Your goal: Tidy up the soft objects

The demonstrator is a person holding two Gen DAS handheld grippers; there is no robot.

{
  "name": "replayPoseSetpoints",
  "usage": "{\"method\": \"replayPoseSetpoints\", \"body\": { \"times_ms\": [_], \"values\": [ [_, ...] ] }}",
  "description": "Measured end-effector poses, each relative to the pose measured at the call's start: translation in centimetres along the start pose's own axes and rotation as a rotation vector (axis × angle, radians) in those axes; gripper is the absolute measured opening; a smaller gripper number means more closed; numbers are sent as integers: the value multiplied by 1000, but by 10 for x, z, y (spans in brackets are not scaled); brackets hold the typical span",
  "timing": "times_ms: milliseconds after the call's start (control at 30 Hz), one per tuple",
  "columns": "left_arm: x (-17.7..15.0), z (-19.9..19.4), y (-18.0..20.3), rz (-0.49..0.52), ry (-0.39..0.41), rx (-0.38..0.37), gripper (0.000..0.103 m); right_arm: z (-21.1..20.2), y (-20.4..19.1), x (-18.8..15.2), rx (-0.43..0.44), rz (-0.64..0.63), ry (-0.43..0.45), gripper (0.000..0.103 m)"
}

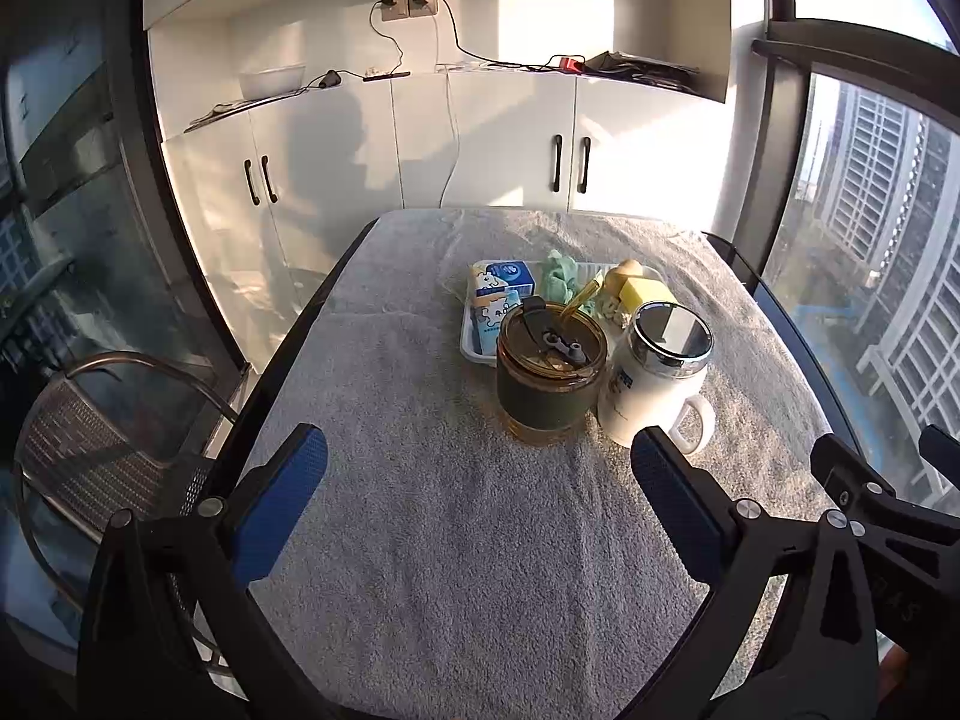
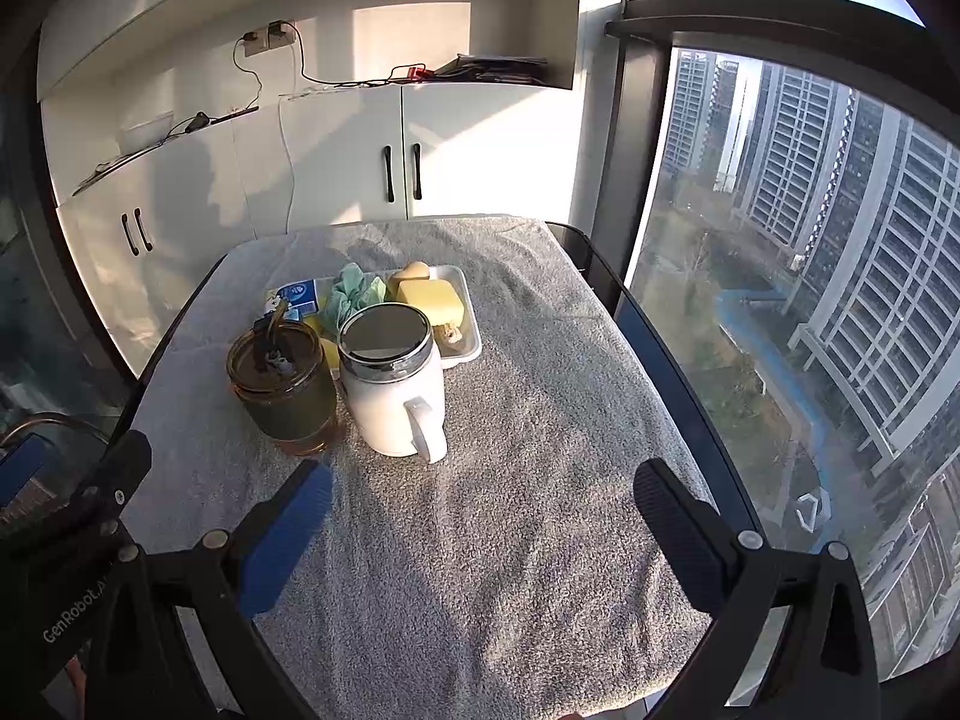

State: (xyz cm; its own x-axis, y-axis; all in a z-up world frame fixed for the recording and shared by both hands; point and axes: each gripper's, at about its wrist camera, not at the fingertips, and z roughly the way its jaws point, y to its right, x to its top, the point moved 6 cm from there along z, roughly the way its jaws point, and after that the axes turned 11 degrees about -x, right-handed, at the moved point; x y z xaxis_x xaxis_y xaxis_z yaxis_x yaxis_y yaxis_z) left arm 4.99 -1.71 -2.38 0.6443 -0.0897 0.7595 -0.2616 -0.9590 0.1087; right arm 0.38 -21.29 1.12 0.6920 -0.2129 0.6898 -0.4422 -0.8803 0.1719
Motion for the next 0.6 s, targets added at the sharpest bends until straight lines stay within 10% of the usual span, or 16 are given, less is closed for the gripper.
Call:
{"method": "replayPoseSetpoints", "body": {
  "times_ms": [600],
  "values": [
    [0, 1, 1, 3, -8, -4, 103, 0, 0, 1, -10, 5, 9, 103]
  ]
}}
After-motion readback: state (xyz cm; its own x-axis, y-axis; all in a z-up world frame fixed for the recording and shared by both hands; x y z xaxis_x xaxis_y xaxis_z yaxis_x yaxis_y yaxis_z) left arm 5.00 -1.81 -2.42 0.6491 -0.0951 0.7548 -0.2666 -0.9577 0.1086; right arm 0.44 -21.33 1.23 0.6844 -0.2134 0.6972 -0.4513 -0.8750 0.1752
